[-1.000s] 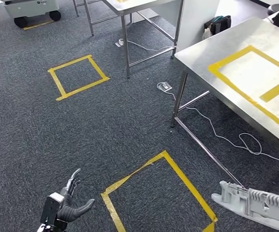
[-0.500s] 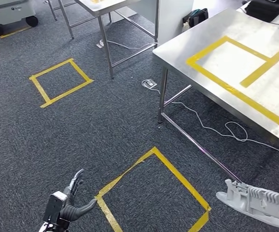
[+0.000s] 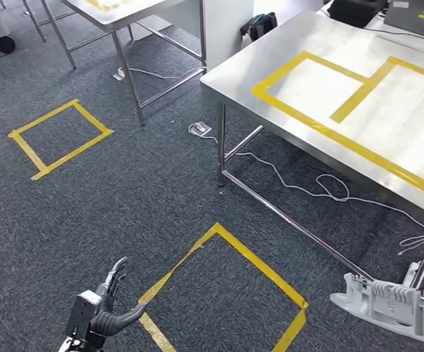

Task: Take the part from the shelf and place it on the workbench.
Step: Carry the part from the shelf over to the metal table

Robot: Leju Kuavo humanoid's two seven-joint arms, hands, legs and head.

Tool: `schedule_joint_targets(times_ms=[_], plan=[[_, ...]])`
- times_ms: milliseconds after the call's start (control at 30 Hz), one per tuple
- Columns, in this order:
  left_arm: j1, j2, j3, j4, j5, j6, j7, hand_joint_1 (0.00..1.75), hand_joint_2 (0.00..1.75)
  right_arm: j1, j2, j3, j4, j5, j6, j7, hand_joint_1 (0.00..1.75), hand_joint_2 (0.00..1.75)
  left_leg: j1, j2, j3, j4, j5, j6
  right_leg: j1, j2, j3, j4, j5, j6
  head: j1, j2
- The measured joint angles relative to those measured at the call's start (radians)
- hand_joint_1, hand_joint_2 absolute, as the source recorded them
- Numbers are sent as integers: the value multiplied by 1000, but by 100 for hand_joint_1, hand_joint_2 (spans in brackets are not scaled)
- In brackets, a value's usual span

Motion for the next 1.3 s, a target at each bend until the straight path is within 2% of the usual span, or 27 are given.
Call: schedule_joint_targets(times_ms=[67,100,167,200,233,267,300,333,400,467,567,600,633,700,733,767,800,867,900,933,1000,1033,1100,1167,1233,1267,1300], plan=[[-1,1,-5,0,4,0,2,0,175,2,0,8,0,12,0,0,175,175,1,12,13,-9,-10,14,0,-25,-12,26,-15,7,2,0],[0,2,-7,0,6,0,3,0,175,2,0,11,1,14,0,0,175,175,2,18,23,-12,-13,20,1,-44,-30,66,-31,9,5,0],[4,4,-9,0,9,0,5,0,175,3,0,16,4,17,0,0,175,175,0,35,40,-13,-25,28,1,-74,-103,198,-79,15,8,0],[7,5,-10,0,11,1,7,0,175,5,0,17,7,20,0,0,175,175,-1,44,50,-13,-32,27,1,-78,-140,256,-93,18,8,0],[10,7,-11,0,14,3,8,0,175,8,0,19,9,25,0,0,175,175,-1,53,61,-13,-40,26,1,-81,-165,286,-91,20,8,0],[13,7,-12,0,19,6,8,0,175,12,0,19,12,30,0,0,175,175,-1,60,75,-13,-49,24,1,-83,-168,276,-66,21,9,0],[16,8,-14,0,25,11,9,0,175,17,0,20,15,35,0,0,175,175,-1,67,92,-13,-60,22,1,-87,-152,228,-25,20,9,0],[21,9,-17,0,30,15,8,0,175,20,0,20,17,38,0,0,175,175,-1,73,110,-13,-73,20,1,-99,-125,160,19,19,10,0],[28,12,-21,0,37,22,8,0,175,24,1,20,21,41,0,0,175,175,-5,83,134,-14,-98,11,8,-124,-74,59,58,12,12,0],[32,14,-26,0,42,26,7,0,175,26,2,20,26,43,0,0,175,175,-8,91,148,-22,-113,-1,17,-131,-58,41,41,-1,12,0],[31,16,-36,-3,48,30,6,0,175,29,4,20,27,43,0,0,175,175,-5,91,170,-22,-134,-16,13,-111,-33,29,21,-22,8,0],[29,17,-38,-4,49,31,5,0,175,29,5,20,28,43,0,0,175,175,-4,81,154,16,-147,-21,9,-106,-16,22,15,-27,5,0],[28,18,-39,-5,50,32,4,0,175,29,6,21,28,43,0,0,175,175,-3,67,115,82,-163,-24,6,-101,1,15,9,-30,1,0],[30,20,-41,-5,50,33,1,0,175,28,6,22,30,43,0,0,175,175,-1,52,-10,238,-188,-29,3,-84,28,4,-7,-33,-3,0],[34,21,-42,-5,50,33,-1,0,175,28,6,22,30,41,0,0,175,175,0,49,-67,284,-177,-29,1,-73,41,1,-16,-32,-4,0],[37,22,-44,-5,50,34,-4,0,175,28,6,22,31,39,0,0,175,175,0,47,-105,292,-140,-29,0,-61,56,-1,-28,-30,-3,0],[39,24,-45,-5,50,35,-6,0,175,28,6,22,32,38,0,0,175,175,0,44,-122,260,-81,-28,-3,-50,75,-1,-41,-28,-4,0],[39,28,-45,-5,50,36,-7,0,175,28,6,22,35,36,0,0,175,175,2,18,-117,140,49,-29,-6,-31,106,-1,-70,-17,-5,0],[37,30,-45,-4,50,36,-6,0,175,27,6,22,36,35,0,0,175,175,4,3,-104,85,81,-28,-7,-21,113,-1,-82,-10,-7,0],[36,31,-45,-4,50,36,-5,0,175,26,6,22,37,34,0,0,175,175,5,-10,-95,52,90,-25,-9,-12,113,-2,-91,-3,-8,0],[31,32,-46,-3,50,35,-4,0,175,26,6,22,37,30,0,0,175,175,4,-11,-84,27,70,-14,-13,4,110,-10,-97,8,-11,0],[27,32,-46,-3,50,34,-4,0,175,26,6,20,36,26,0,0,175,175,5,-4,-83,25,66,-7,-14,1,111,-14,-99,13,-10,0],[21,32,-46,-3,49,30,-5,0,175,23,6,18,35,19,0,0,175,175,6,10,-72,18,58,7,-10,-34,99,22,-121,21,-9,0],[19,31,-46,-3,49,28,-5,0,175,20,5,16,34,15,0,0,175,175,5,28,-59,16,47,17,-5,-73,34,143,-172,24,-9,0],[19,32,-46,-3,49,27,-5,0,175,19,5,15,34,14,0,0,175,175,1,46,-46,16,34,22,-3,-81,-50,266,-201,24,-9,0],[19,32,-46,-3,49,27,-5,0,175,19,5,13,34,14,0,0,175,175,0,55,-39,16,27,23,-2,-82,-71,281,-186,23,-9,0],[19,32,-46,-3,49,27,-5,0,175,19,5,12,34,13,0,0,175,175,0,62,-29,16,20,23,0,-85,-71,255,-151,21,-9,0]])
